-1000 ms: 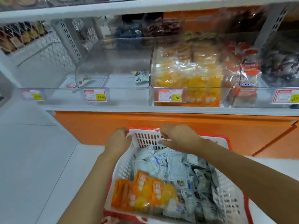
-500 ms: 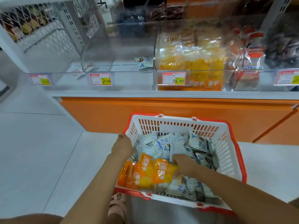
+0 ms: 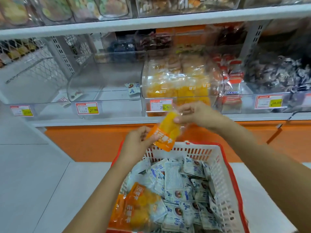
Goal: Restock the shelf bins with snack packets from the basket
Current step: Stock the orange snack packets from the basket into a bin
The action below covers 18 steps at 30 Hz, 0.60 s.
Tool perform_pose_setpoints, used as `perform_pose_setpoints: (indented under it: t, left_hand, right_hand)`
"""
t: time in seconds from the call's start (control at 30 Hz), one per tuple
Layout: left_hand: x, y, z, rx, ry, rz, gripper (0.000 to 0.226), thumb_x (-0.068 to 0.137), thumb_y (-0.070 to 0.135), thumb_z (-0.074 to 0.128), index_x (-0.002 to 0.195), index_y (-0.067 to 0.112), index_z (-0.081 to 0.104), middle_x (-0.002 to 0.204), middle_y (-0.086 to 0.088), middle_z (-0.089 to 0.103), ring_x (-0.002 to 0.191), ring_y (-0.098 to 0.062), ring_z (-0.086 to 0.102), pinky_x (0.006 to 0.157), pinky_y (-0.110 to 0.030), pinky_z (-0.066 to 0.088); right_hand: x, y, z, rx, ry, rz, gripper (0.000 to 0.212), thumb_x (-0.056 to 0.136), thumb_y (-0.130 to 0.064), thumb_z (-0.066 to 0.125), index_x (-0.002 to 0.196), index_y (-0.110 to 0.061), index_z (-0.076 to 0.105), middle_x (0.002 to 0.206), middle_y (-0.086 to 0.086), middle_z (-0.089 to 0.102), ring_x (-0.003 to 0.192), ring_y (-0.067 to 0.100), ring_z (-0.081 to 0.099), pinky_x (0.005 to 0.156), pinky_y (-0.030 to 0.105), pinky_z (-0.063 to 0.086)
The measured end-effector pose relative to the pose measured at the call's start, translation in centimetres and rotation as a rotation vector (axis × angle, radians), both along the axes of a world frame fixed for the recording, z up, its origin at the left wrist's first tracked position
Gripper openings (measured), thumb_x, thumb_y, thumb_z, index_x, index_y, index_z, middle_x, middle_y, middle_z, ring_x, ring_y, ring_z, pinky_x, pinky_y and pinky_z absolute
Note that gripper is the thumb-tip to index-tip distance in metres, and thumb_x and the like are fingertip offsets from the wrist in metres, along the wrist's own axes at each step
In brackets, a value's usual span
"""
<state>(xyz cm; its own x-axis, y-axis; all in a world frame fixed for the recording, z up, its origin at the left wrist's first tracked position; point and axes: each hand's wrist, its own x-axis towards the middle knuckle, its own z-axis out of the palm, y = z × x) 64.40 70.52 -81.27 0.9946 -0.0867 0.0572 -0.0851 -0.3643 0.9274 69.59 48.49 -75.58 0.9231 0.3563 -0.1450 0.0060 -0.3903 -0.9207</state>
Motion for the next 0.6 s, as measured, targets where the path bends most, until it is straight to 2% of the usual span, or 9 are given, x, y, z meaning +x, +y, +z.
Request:
perform_pose_setpoints:
  t: [0.07,0.13,0.2,0.27,0.37,0.47,0.53,0.6]
  left_hand:
    - [0.8,-1.5,2.5,-0.034,-0.077,0.017,0.004,0.086,0.014,0.068,0.088,0.016,0.065,0.083,0.001,0.071,0.073,-0.013,0.066,0.069,-0.027,0.056]
    - [1.9,-2.9,4.4,0.062,-0.204,0.049,0.012,0.088,0.017,0.066,0.1,0.018,0.063,0.093,0.006,0.068,0.081,-0.005,0.063,0.076,-0.01,0.049]
    - [3.0,-4.0,6.0,0.237,-0.353,0.082,0.025,0.091,0.021,0.062,0.116,0.021,0.061,0.105,0.012,0.063,0.092,0.0,0.057,0.078,0.0,0.037]
    - [4.3,-5.3,7.4,0.388,-0.464,0.046,0.033,0.093,0.023,0.058,0.126,0.02,0.057,0.119,0.01,0.059,0.109,-0.004,0.052,0.088,-0.008,0.034]
    - [6.5,-7.3,8.3,0.576,-0.5,-0.048,0.039,0.094,0.026,0.055,0.132,0.02,0.052,0.13,0.004,0.055,0.121,-0.011,0.045,0.096,-0.017,0.03]
    - [8.8,-8.3,8.1,0.79,-0.484,-0.092,0.045,0.092,0.033,0.056,0.134,0.02,0.05,0.129,-0.002,0.056,0.122,-0.019,0.043,0.102,-0.033,0.033]
    - [9.6,-8.4,7.8,0.837,-0.456,-0.083,0.046,0.091,0.036,0.056,0.133,0.021,0.05,0.124,-0.003,0.058,0.121,-0.02,0.041,0.101,-0.038,0.035]
    - [10.0,-8.4,7.5,0.852,-0.459,-0.075,0.046,0.09,0.036,0.056,0.133,0.021,0.05,0.121,-0.003,0.057,0.121,-0.02,0.04,0.1,-0.037,0.034]
  right_hand:
    - [0.7,-0.6,4.5,-0.141,-0.202,0.006,0.03,0.079,-0.012,0.074,0.108,-0.009,0.068,0.093,-0.003,0.071,0.079,-0.001,0.065,0.076,0.015,0.053]
    - [0.8,-1.2,9.3,-0.378,-0.485,-0.008,0.028,0.081,-0.019,0.074,0.108,-0.014,0.071,0.089,-0.008,0.07,0.074,-0.005,0.062,0.07,0.003,0.044]
    - [0.6,-2.2,13.1,-0.532,-0.684,-0.028,0.024,0.082,-0.022,0.074,0.106,-0.018,0.072,0.089,-0.007,0.069,0.077,0.001,0.06,0.066,0.001,0.039]
    - [0.9,-3.6,14.9,-0.633,-0.775,-0.073,0.025,0.083,-0.022,0.072,0.108,-0.019,0.071,0.092,-0.008,0.065,0.084,0.003,0.057,0.067,0.009,0.036]
    - [2.2,-5.0,15.0,-0.698,-0.811,-0.085,0.025,0.084,-0.02,0.072,0.108,-0.015,0.072,0.098,0.0,0.07,0.089,0.009,0.06,0.076,0.018,0.038]
    - [4.0,-5.1,13.6,-0.75,-0.775,-0.052,0.025,0.083,-0.017,0.072,0.108,-0.014,0.072,0.103,0.005,0.072,0.094,0.015,0.063,0.083,0.023,0.044]
    - [5.0,-4.8,12.6,-0.771,-0.726,-0.033,0.027,0.083,-0.017,0.073,0.109,-0.014,0.072,0.105,0.005,0.072,0.094,0.013,0.062,0.081,0.02,0.041]
    - [5.9,-4.5,11.2,-0.833,-0.68,-0.006,0.03,0.082,-0.018,0.073,0.112,-0.015,0.071,0.107,0.005,0.071,0.095,0.013,0.061,0.079,0.019,0.038]
